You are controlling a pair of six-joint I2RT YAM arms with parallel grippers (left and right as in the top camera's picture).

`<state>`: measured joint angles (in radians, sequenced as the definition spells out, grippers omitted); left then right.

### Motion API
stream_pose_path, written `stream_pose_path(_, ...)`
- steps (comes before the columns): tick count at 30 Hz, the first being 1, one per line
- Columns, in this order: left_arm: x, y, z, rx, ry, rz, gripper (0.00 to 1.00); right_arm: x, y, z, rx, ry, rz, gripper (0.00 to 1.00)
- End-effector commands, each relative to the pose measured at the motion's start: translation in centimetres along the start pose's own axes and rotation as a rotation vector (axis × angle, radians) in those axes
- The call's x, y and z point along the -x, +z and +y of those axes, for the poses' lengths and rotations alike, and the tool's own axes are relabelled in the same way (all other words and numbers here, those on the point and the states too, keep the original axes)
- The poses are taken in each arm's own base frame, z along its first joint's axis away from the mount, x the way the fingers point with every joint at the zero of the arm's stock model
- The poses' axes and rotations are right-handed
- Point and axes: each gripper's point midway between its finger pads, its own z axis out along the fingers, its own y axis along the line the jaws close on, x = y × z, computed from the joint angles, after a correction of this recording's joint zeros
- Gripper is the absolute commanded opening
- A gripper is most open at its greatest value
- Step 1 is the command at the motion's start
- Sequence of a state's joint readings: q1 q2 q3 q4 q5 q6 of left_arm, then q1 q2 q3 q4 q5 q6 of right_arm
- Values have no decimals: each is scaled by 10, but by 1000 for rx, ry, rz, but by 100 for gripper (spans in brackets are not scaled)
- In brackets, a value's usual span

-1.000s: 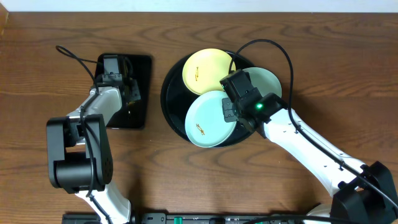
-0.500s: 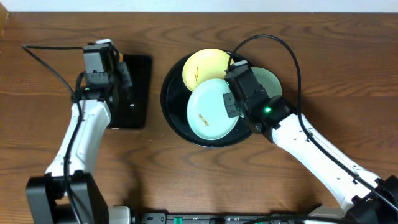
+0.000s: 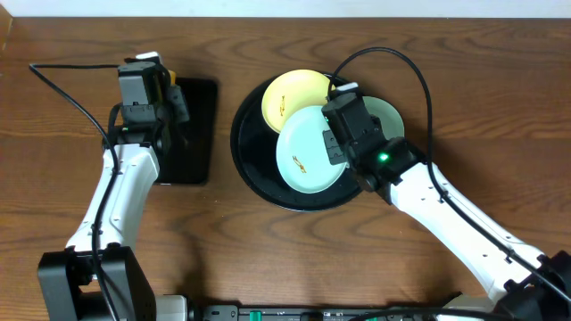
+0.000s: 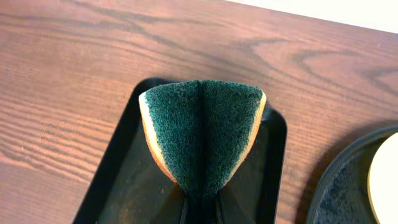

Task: Clean dirty plates on tray and stack at the side
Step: 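Lift the sponge with the left gripper while right holds the plate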

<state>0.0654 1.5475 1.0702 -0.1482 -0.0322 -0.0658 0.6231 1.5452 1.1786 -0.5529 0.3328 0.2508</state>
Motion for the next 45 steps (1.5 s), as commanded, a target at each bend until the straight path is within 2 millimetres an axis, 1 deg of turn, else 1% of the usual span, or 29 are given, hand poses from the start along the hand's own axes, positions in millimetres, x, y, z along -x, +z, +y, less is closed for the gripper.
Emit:
stream_pose_path(1,5,2,1,3,39,-28,7,-3,7,1,-17,-22,8,1)
stream_pose_path(3,19,3,5,26,55,-86,8,-4,11,3,-17,-24,11,1)
stream_pose_path(5,39,4,17,92,36,-172,7,-6,15,4,-19,-26,17,1)
stream_pose_path(7,51,1,18,94,4,-221,7,-7,16,4,-20,-28,21,1)
stream_pose_path(8,52,-3,13,61,-14,-220,7,-7,16,4,-20,-28,22,1)
stream_pose_path(10,45,-9,-6,-41,-27,-185,8,-7,16,4,-21,-28,21,1)
stream_pose_path(11,45,-11,-12,-69,-24,-184,7,-7,16,4,-20,-28,21,1)
stream_pose_path(12,48,-9,-11,-61,-24,-196,7,-7,16,4,-20,-28,21,1)
stream_pose_path(13,51,-7,-6,-30,-28,-212,7,-7,16,4,-20,-28,22,1)
stream_pose_path(15,53,0,13,72,-43,-230,8,-7,16,4,-21,-29,24,1)
stream_pose_path(16,50,1,17,92,-45,-219,8,-8,16,3,-22,-30,26,1)
stream_pose_path(18,39,3,17,92,-36,-173,8,-8,16,3,-23,-30,28,1)
stream_pose_path(21,31,9,25,128,-28,-146,7,-8,16,3,-22,-29,27,1)
stream_pose_path(22,28,10,22,112,-40,-135,8,-8,16,3,-22,-29,26,1)
stream_pose_path(25,23,10,-4,-31,-27,-106,7,-4,16,4,-19,-22,9,1)
stream_pose_path(26,23,10,-9,-62,-26,-104,8,0,16,5,-15,-16,-4,1)
stream_pose_path(29,21,8,-13,-87,-29,-96,7,13,17,5,-7,19,-54,1)
stream_pose_path(30,20,7,-15,-95,-27,-89,8,14,17,5,-7,25,-58,1)
stream_pose_path(31,19,6,-15,-97,-22,-84,7,14,17,4,-8,30,-58,1)
stream_pose_path(32,19,7,-10,-71,7,-86,7,14,17,3,-9,30,-56,1)
stream_pose_path(34,18,14,10,38,-1,-92,7,14,18,2,-12,33,-55,1)
stream_pose_path(35,17,15,12,45,-7,-86,7,14,18,1,-13,33,-54,1)
stream_pose_path(37,10,15,8,19,-2,-56,7,13,18,-1,-23,42,-54,1)
stream_pose_path(41,0,15,8,20,-5,-16,8,11,16,-19,-123,171,-62,1)
stream_pose_path(45,-9,15,-4,-49,-32,25,7,6,16,-24,-145,332,-56,1)
